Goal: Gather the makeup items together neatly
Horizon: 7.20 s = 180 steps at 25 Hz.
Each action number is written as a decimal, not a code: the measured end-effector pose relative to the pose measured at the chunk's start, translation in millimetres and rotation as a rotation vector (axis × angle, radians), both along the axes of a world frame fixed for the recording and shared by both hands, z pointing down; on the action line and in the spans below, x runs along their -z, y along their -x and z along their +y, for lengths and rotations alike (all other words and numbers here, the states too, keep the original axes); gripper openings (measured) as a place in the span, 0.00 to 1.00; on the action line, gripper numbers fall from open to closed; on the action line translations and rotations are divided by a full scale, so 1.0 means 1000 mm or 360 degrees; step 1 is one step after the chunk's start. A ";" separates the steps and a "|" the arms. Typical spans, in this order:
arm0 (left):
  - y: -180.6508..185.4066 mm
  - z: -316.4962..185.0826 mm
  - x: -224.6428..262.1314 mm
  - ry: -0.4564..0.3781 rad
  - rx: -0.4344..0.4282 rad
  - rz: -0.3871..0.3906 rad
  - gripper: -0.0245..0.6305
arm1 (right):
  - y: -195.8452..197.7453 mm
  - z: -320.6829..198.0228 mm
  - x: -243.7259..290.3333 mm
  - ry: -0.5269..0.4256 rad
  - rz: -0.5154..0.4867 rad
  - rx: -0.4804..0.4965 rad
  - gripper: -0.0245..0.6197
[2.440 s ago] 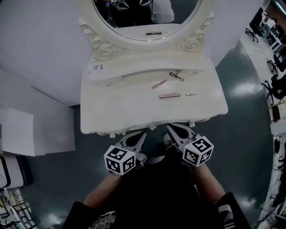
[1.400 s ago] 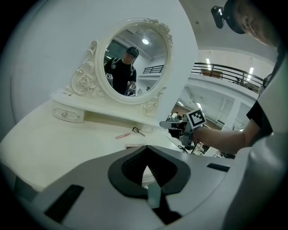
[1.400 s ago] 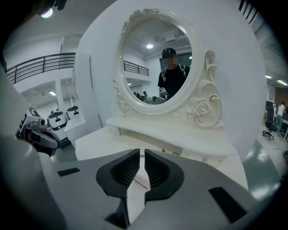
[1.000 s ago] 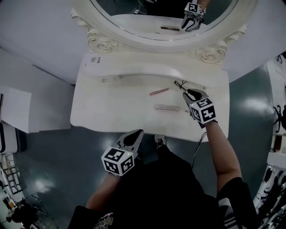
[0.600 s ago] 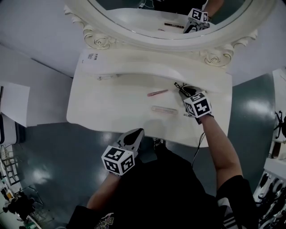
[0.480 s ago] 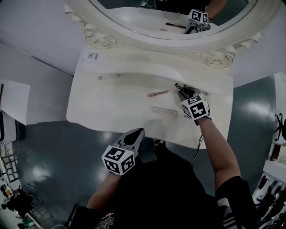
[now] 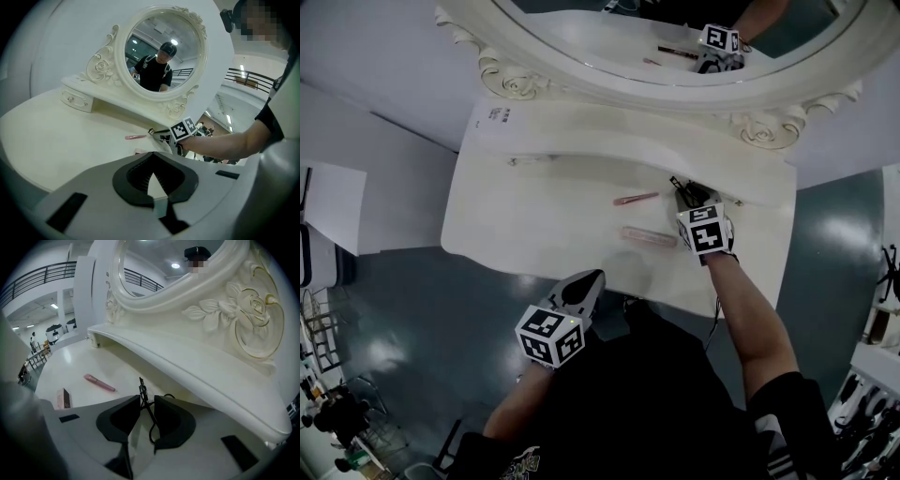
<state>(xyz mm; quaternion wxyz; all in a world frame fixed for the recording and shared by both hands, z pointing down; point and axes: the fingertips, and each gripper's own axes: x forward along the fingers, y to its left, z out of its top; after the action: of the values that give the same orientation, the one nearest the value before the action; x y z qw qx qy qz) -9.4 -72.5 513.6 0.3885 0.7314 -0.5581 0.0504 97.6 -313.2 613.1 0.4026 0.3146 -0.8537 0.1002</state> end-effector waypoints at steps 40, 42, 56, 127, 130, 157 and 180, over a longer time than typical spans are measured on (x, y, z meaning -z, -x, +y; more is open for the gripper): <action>0.094 0.056 0.035 -0.0154 -0.0212 -0.0049 0.05 | 0.150 0.163 0.094 -0.0310 -0.0047 0.0360 0.14; 0.102 0.062 0.034 -0.0156 -0.0212 -0.0044 0.05 | 0.166 0.173 0.090 -0.0306 -0.0044 0.0376 0.14; 0.156 0.093 0.018 -0.0088 -0.0246 -0.0041 0.05 | 0.230 0.197 0.036 -0.0325 0.0162 0.0620 0.14; 0.109 0.120 0.038 -0.0243 -0.0662 0.0030 0.05 | 0.170 0.358 0.156 0.0163 -0.0940 -0.0194 0.08; 0.107 0.123 0.039 -0.0244 -0.0684 0.0026 0.05 | 0.170 0.362 0.155 0.0166 -0.0952 -0.0214 0.08; 0.078 0.055 0.044 -0.0208 -0.0388 -0.0010 0.05 | 0.066 0.174 0.160 -0.0054 -0.0578 0.0027 0.08; 0.068 0.014 0.009 -0.0078 0.0001 -0.0006 0.05 | 0.096 0.081 0.001 0.0037 0.0480 0.1280 0.23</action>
<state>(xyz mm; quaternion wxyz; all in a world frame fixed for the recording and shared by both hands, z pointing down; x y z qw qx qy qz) -77.8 -58.8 504.8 0.3694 0.7406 -0.5600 0.0379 1.1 -232.3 611.9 0.5333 -0.0367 -0.8389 -0.1023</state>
